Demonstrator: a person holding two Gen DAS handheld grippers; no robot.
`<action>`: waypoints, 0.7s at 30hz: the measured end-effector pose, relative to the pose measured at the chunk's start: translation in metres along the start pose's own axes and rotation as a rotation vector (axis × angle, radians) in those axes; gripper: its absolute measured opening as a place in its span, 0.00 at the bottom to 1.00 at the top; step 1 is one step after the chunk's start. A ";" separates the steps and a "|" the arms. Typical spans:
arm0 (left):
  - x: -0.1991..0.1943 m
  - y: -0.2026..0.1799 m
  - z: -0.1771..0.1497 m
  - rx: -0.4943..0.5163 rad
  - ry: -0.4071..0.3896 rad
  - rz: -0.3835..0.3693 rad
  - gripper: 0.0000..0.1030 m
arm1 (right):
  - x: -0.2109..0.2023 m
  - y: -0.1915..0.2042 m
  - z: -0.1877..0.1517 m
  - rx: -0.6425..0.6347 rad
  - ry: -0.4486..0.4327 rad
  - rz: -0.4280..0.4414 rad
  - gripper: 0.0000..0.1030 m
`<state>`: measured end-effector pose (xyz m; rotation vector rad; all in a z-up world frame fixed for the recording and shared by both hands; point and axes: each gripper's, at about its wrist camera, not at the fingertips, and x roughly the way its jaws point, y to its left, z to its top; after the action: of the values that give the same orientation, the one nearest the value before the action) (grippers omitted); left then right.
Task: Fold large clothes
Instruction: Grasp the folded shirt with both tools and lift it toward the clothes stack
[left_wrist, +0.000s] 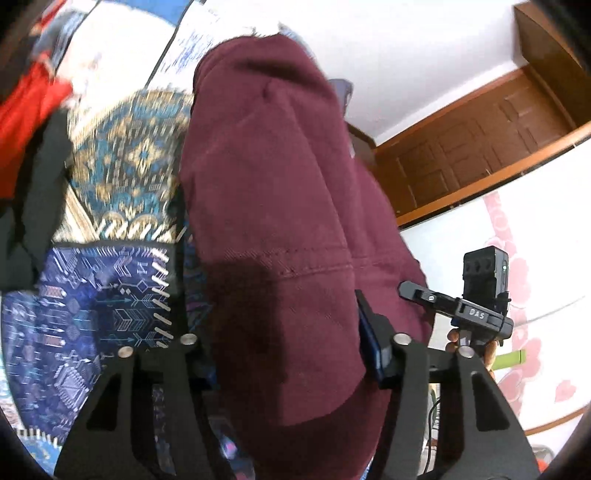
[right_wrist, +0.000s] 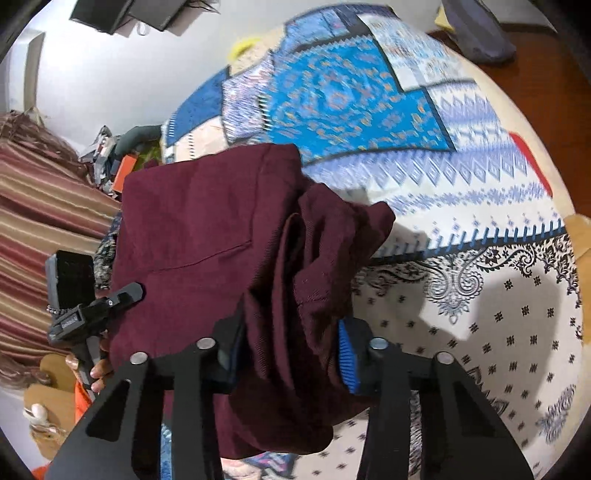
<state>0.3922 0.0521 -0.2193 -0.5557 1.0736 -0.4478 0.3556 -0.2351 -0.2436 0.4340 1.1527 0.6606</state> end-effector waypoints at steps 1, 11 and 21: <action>-0.008 -0.005 0.000 0.014 -0.010 -0.001 0.52 | -0.003 0.006 0.000 -0.005 -0.008 0.004 0.34; -0.127 -0.029 0.023 0.127 -0.179 0.019 0.51 | -0.025 0.113 0.027 -0.163 -0.125 0.065 0.32; -0.263 0.021 0.057 0.166 -0.344 0.123 0.51 | 0.036 0.245 0.063 -0.305 -0.163 0.166 0.32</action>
<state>0.3367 0.2362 -0.0297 -0.3987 0.7286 -0.3160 0.3617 -0.0297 -0.0922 0.3181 0.8502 0.9134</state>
